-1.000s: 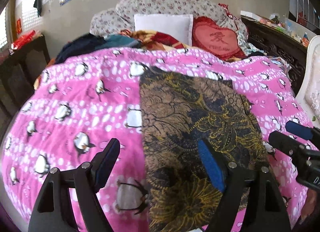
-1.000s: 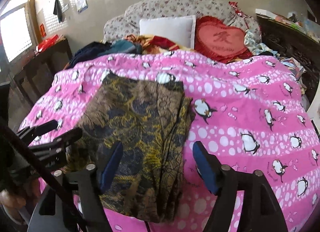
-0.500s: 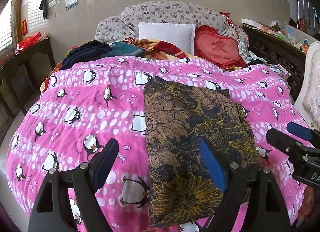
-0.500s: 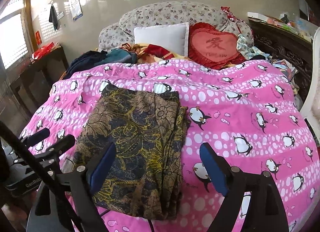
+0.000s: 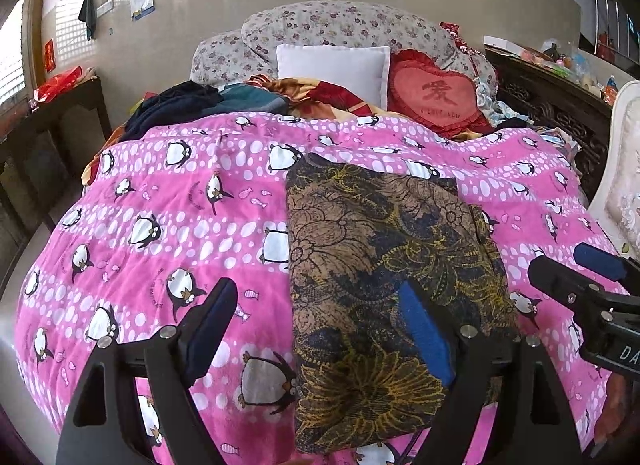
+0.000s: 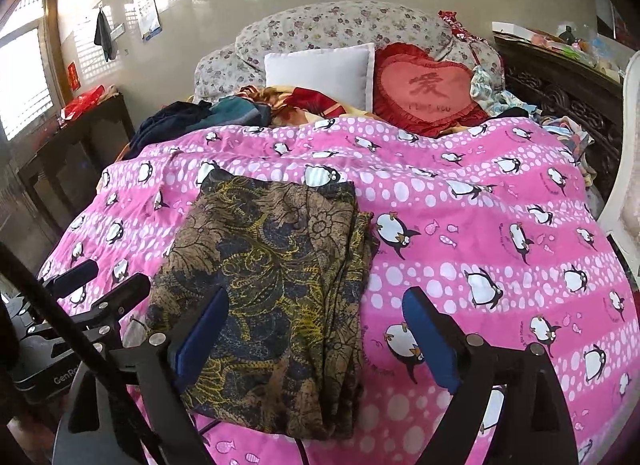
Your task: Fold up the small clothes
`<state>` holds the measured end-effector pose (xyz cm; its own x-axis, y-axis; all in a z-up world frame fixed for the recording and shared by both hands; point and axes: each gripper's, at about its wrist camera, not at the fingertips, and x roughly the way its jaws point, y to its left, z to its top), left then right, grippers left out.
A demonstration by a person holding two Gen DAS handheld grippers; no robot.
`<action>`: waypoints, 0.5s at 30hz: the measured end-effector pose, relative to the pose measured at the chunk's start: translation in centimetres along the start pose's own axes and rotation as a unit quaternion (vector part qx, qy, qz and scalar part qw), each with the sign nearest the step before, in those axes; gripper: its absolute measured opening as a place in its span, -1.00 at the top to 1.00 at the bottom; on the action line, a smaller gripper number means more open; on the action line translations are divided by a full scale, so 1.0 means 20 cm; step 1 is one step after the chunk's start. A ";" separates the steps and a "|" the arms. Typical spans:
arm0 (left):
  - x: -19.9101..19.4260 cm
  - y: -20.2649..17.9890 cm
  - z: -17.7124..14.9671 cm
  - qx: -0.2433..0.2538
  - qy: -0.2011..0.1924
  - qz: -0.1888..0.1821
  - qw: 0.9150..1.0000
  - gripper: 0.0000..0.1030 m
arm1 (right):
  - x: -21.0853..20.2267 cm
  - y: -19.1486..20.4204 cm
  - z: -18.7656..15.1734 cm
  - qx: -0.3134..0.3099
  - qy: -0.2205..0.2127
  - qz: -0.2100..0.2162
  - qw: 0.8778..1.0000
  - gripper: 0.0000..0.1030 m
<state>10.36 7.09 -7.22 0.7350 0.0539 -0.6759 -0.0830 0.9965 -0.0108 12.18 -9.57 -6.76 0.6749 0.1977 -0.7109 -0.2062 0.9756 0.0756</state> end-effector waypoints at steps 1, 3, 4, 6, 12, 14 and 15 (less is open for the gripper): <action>0.00 0.00 0.00 0.000 0.000 0.001 1.000 -0.60 | 0.00 0.00 0.00 0.000 0.000 0.000 1.000 -0.78; 0.00 0.00 0.00 0.001 0.000 0.001 1.000 -0.60 | 0.01 0.00 0.00 -0.003 0.001 -0.002 1.000 -0.78; 0.00 0.00 0.00 0.001 0.000 0.001 1.000 -0.60 | 0.01 0.00 0.00 -0.003 0.002 -0.003 1.000 -0.78; 0.00 0.00 0.00 0.002 0.000 0.001 1.000 -0.60 | 0.00 0.00 0.00 -0.003 0.001 -0.003 1.000 -0.78; 0.00 -0.01 0.00 0.002 0.001 0.001 1.000 -0.60 | 0.01 0.00 0.00 -0.002 0.004 -0.003 1.000 -0.79; 0.00 0.00 0.00 0.003 0.002 0.002 1.000 -0.60 | 0.01 0.01 0.00 -0.002 0.006 -0.003 1.000 -0.79; 0.01 -0.01 -0.01 0.004 0.003 0.002 1.000 -0.60 | 0.01 0.01 0.00 -0.002 0.006 -0.003 1.000 -0.79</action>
<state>10.39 6.97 -7.37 0.7313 0.0572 -0.6796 -0.0809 0.9967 -0.0031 12.32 -9.31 -6.89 0.6670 0.1916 -0.7200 -0.2060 0.9761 0.0689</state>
